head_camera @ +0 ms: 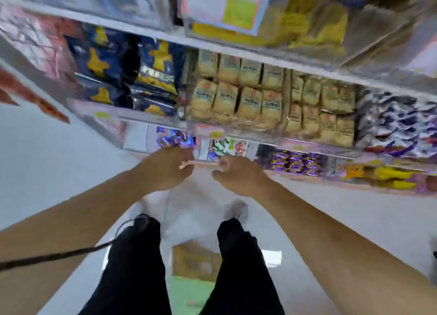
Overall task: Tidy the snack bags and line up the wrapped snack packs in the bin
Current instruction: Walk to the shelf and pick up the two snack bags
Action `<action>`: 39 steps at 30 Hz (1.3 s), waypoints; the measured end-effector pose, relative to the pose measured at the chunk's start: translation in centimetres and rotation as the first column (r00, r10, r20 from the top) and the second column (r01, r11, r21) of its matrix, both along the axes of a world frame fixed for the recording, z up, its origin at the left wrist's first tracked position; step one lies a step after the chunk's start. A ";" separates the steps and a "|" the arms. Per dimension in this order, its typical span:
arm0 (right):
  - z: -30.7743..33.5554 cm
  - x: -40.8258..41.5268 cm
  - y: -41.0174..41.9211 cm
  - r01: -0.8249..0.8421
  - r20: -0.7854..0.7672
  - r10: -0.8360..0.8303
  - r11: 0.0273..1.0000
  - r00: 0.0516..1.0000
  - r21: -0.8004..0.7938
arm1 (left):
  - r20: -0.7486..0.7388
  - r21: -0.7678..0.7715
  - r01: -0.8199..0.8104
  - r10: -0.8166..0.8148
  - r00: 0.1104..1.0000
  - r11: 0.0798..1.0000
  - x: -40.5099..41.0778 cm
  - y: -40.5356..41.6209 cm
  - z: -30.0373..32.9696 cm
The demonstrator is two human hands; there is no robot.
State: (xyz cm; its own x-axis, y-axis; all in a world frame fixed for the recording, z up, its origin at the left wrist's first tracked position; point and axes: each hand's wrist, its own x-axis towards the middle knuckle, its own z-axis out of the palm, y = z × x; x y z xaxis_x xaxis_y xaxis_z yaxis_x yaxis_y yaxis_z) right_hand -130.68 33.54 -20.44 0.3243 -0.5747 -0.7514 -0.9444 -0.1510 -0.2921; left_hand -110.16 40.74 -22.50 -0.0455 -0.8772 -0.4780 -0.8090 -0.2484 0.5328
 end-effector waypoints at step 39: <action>-24.6 -11.0 5.4 0.541 0.675 -0.003 0.600 0.738 -0.589 | 0.101 -0.579 -0.050 0.133 0.986 0.814 -6.8 8.0 -21.0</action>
